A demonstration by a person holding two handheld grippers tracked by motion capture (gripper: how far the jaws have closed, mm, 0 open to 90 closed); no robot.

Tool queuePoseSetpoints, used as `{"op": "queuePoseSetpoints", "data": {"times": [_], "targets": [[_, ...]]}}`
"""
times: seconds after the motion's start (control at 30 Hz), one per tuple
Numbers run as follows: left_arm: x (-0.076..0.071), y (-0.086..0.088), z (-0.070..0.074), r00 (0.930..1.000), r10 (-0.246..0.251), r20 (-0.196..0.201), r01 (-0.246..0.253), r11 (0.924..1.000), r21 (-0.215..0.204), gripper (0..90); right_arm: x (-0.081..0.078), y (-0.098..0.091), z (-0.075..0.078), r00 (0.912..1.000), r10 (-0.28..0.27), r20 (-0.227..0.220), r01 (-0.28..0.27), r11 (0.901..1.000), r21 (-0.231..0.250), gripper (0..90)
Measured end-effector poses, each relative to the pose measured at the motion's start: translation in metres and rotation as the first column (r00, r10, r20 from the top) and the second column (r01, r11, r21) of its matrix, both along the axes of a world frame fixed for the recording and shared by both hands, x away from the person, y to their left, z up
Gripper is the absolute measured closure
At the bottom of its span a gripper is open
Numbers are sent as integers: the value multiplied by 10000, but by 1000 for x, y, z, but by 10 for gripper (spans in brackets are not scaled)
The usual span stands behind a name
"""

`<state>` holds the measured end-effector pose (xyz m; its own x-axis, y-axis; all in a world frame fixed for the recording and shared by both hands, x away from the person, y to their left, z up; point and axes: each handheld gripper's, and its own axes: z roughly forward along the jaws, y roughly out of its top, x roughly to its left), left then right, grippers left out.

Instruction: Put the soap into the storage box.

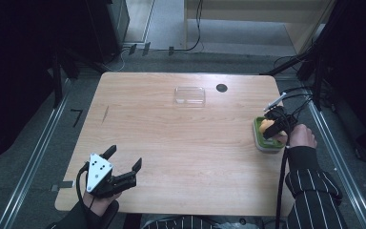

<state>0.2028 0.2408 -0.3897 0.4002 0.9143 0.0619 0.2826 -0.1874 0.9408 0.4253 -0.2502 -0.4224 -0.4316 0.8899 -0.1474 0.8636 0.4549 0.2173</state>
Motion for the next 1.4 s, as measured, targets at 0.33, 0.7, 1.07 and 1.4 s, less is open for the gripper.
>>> {"op": "queuePoseSetpoints", "data": {"times": [0.33, 0.7, 1.07, 1.4], "targets": [[0, 0, 0, 10000, 9, -24, -9, 10000, 0, 137, 8, -5, -4, 9999, -73, -130, 73, 10000, 0, 402], [0, 0, 0, 10000, 20, -19, -20, 10000, -21, 137, 16, -5, -13, 9990, -121, -432, 121, 9999, -11, 401], [0, 0, 0, 10000, 22, -10, -22, 10000, -15, 137, 18, -4, -20, 9982, -91, -593, 88, 9999, -62, 401], [0, 0, 0, 10000, 9, -8, -9, 10000, -8, 137, 18, -3, -25, 9973, -40, -735, 27, 9998, -183, 400]]}}
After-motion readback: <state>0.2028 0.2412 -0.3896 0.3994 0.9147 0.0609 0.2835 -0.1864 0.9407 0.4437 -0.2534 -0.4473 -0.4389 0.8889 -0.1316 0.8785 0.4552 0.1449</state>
